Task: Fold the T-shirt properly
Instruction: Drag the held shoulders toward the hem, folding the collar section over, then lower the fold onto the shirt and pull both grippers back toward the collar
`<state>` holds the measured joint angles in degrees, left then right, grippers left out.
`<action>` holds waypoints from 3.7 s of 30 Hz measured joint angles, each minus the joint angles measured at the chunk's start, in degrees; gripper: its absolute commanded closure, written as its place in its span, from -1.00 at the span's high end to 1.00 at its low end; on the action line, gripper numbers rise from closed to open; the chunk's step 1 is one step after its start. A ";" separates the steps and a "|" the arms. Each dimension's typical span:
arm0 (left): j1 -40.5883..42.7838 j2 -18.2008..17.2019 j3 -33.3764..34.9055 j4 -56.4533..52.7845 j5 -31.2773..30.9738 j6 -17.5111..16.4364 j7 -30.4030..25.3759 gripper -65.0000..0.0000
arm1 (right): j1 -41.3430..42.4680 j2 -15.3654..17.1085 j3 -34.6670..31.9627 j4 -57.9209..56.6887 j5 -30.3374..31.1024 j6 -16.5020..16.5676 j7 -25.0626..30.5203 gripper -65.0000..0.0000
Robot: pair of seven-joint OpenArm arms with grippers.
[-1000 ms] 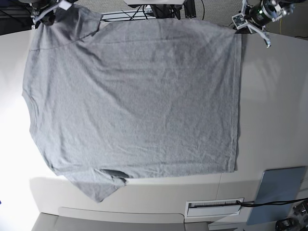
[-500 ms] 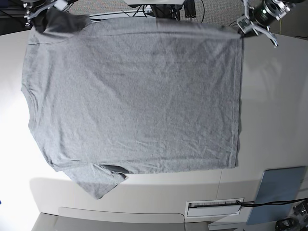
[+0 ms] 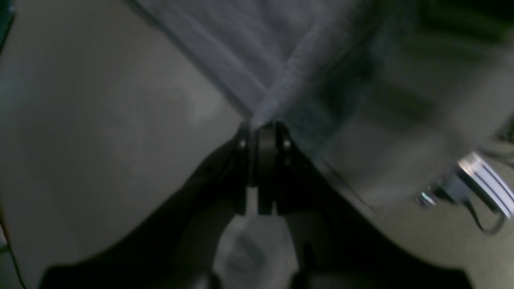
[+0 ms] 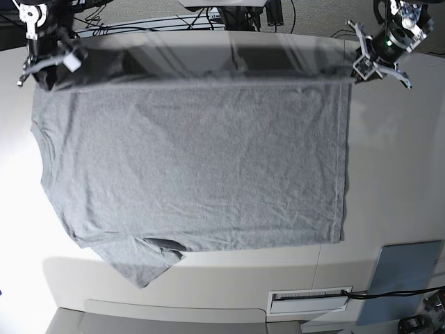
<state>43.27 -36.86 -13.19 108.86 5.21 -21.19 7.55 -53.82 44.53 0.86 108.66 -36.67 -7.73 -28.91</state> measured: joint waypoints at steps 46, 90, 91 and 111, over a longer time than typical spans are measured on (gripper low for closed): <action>-24.98 4.48 5.42 -10.29 -3.37 -2.21 8.11 -1.00 | 38.95 1.79 -15.78 -9.62 11.76 9.11 5.60 -1.00; -26.23 8.33 5.35 -10.29 -26.86 4.20 16.65 -1.00 | 34.58 -3.61 -11.87 -9.68 25.92 -0.42 1.11 -1.00; -25.99 9.66 5.35 -10.32 -26.99 5.62 16.74 -1.00 | 34.18 -4.68 -10.51 -9.68 27.23 -0.42 1.25 -1.00; -22.10 17.51 4.94 -18.29 -32.92 5.62 13.51 -1.00 | 33.92 -9.99 -2.47 -23.50 35.98 11.87 3.45 -1.00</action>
<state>21.17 -19.35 -8.25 90.56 -27.70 -15.57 21.06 -19.90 34.54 -1.61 85.17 -0.69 4.14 -25.45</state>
